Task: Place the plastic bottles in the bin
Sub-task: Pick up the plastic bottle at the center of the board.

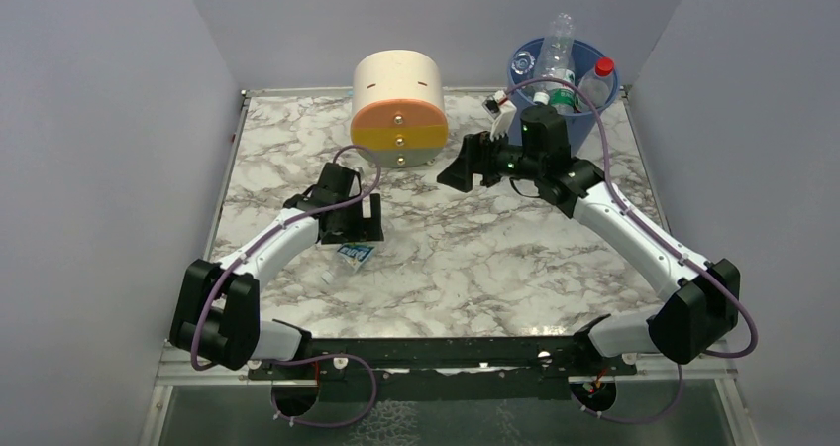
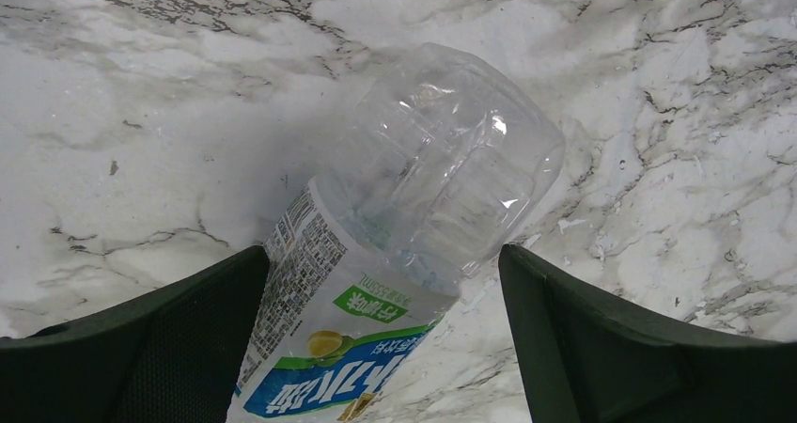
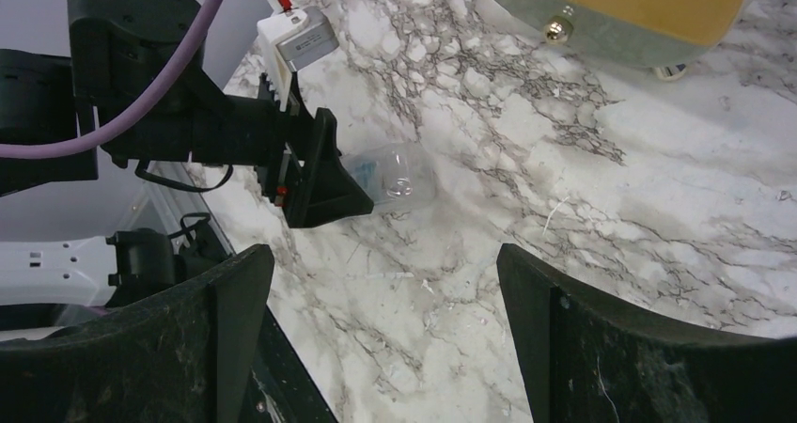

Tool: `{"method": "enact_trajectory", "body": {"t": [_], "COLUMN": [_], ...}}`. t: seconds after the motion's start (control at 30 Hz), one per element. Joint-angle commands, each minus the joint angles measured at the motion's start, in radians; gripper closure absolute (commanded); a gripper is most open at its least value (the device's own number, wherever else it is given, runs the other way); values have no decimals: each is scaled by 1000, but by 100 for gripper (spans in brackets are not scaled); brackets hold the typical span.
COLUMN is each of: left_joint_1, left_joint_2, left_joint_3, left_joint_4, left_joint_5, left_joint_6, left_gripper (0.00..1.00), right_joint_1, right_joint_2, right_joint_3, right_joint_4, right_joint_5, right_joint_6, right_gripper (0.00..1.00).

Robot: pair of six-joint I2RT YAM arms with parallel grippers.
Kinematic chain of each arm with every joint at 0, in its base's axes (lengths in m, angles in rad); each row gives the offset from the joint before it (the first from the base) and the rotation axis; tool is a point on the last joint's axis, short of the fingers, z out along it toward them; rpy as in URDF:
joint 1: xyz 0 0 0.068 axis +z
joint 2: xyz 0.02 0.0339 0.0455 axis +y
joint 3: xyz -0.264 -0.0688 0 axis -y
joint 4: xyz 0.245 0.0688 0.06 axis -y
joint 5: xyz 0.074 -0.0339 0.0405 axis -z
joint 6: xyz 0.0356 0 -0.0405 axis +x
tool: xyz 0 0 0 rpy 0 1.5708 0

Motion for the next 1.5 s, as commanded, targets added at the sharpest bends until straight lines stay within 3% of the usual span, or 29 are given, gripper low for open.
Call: {"method": "enact_trajectory", "body": {"t": [0.0, 0.37, 1.0, 1.27, 1.47], "left_joint_1": [-28, -135, -142, -142, -143], "left_joint_2": [9, 39, 46, 46, -29], "left_joint_3": [6, 9, -45, 74, 69], "left_joint_4": [18, 85, 320, 159, 84], "left_joint_5": [7, -25, -61, -21, -26], "left_joint_6": [-18, -112, -283, -133, -84], "left_gripper": [1, 1, 1, 1, 1], "right_joint_1": [7, 7, 7, 7, 7], "right_joint_2": [-2, -17, -19, -37, -39], "right_joint_3": [-24, -46, -56, -65, -77], "right_joint_4": [12, -24, -28, -34, -23], "right_joint_5": [-20, 14, 33, 38, 27], "right_joint_6": [-12, -41, -46, -47, -40], "right_gripper": [8, 8, 7, 7, 6]}}
